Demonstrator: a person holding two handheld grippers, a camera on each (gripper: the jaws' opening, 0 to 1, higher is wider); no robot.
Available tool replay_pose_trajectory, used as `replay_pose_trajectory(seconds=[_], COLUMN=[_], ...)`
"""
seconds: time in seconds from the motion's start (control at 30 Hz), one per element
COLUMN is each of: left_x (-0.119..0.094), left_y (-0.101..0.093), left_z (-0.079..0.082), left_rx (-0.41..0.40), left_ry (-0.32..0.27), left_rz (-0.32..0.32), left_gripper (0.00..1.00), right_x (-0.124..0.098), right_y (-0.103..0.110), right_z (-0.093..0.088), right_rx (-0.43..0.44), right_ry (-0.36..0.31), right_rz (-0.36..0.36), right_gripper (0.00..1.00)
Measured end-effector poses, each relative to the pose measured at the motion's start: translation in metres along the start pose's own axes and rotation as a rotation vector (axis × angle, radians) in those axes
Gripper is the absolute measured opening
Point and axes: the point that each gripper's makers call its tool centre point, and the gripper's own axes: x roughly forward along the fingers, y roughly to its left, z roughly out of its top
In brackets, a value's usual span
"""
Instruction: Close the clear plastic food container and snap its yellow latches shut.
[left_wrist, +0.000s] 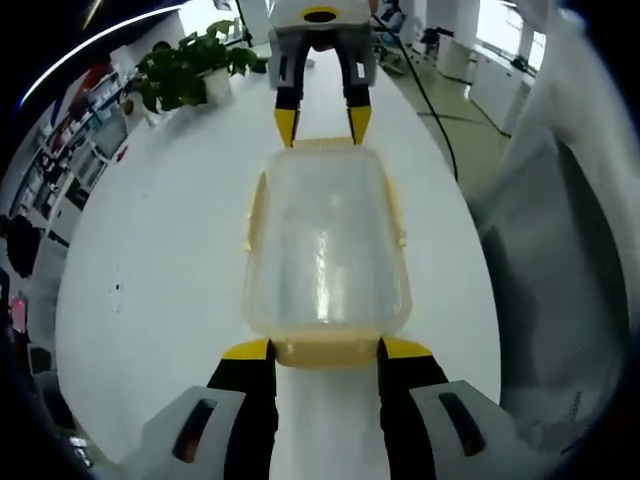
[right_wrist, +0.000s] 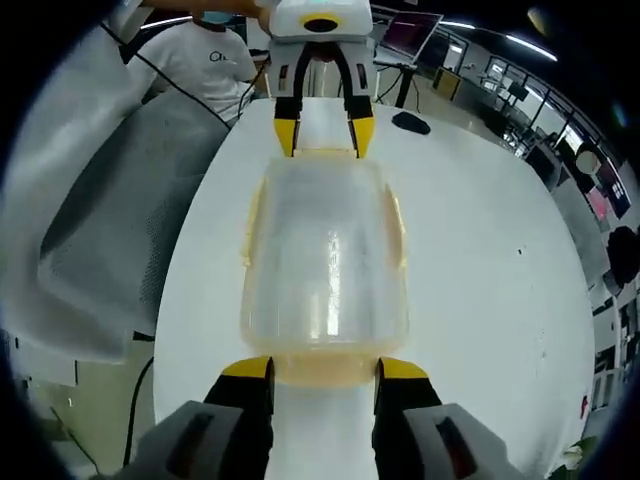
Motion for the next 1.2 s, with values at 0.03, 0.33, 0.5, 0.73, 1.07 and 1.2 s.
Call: replay_pose_trajectory(seconds=[0.03,0.33,0.5,0.73,1.07,1.2], left_x=[0.001,0.007,0.011,0.015,0.02,0.021], left_y=[-0.001,0.0,-0.002,-0.003,-0.001,0.001], left_z=[0.001,0.002,-0.002,-0.006,-0.006,-0.006], left_rx=[-0.003,-0.003,-0.01,-0.015,-0.007,0.004], left_ry=[-0.004,-0.011,-0.01,-0.002,0.005,0.007], left_rz=[-0.005,-0.015,-0.02,-0.025,-0.028,-0.023], left_gripper=[0.37,0.37,0.37,0.37,0.38,0.38], right_x=[0.0,0.005,0.009,0.01,0.01,0.01], right_y=[0.0,0.001,0.002,0.001,0.002,0.001], right_z=[-0.002,-0.009,-0.009,-0.008,-0.011,-0.012], right_rx=[-0.003,0.003,0.002,-0.003,0.016,0.024], right_ry=[0.005,0.021,0.026,0.031,0.028,0.028], right_rz=[0.002,0.004,0.012,0.018,0.023,0.021], right_gripper=[0.37,0.37,0.37,0.37,0.37,0.37])
